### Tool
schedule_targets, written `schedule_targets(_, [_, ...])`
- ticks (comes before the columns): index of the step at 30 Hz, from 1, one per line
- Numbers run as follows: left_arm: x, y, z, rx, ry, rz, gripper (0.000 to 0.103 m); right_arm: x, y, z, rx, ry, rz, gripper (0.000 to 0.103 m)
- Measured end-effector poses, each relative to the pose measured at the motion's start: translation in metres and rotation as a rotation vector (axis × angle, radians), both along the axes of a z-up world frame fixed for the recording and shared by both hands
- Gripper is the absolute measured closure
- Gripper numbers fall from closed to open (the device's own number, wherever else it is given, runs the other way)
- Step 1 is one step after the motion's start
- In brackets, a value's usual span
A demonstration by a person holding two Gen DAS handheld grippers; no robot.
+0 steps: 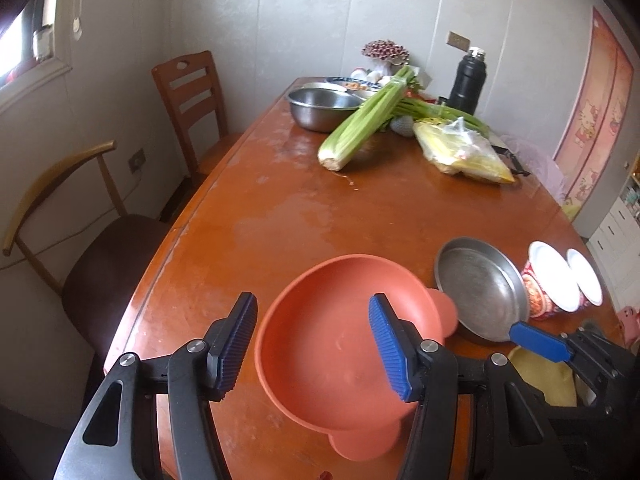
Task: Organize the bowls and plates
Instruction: 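Lift the orange plate with the left tool and carry it aside, then lower the orange plate onto the table and open the left tool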
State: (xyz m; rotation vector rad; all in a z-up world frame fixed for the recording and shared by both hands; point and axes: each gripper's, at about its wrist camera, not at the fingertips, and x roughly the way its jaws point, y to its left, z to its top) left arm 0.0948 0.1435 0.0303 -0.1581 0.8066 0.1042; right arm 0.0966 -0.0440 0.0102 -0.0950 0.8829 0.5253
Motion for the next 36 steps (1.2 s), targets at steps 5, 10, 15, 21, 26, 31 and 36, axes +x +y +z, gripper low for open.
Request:
schedule_targets(5, [-0.008,-0.014,0.006,0.005,-0.007,-0.032,0.043,-0.007,-0.012,0.008,0.021,-0.018,-0.015,0.042])
schedule_targets(10, [-0.015,-0.028,0.012,0.015,-0.018,-0.055,0.043,-0.015,-0.024,0.016,0.039,-0.035,-0.032,0.041])
schedule_targets(15, [-0.019,-0.04,0.017,0.025,-0.025,-0.073,0.043,-0.023,-0.038,0.023,0.054,-0.05,-0.05,0.041])
schedule_targets(21, [-0.022,-0.056,0.024,0.029,-0.035,-0.101,0.043,-0.034,-0.058,0.033,0.065,-0.071,-0.072,0.041])
schedule_targets(26, [-0.025,-0.07,0.028,0.037,-0.042,-0.133,0.043,-0.044,-0.074,0.039,0.071,-0.086,-0.09,0.041])
schedule_targets(31, [-0.027,-0.083,0.026,0.04,-0.039,-0.169,0.043,-0.054,-0.091,0.043,0.08,-0.094,-0.117,0.041])
schedule_targets(36, [-0.027,-0.098,0.019,0.041,-0.018,-0.205,0.043,-0.069,-0.106,0.04,0.081,-0.087,-0.138,0.041])
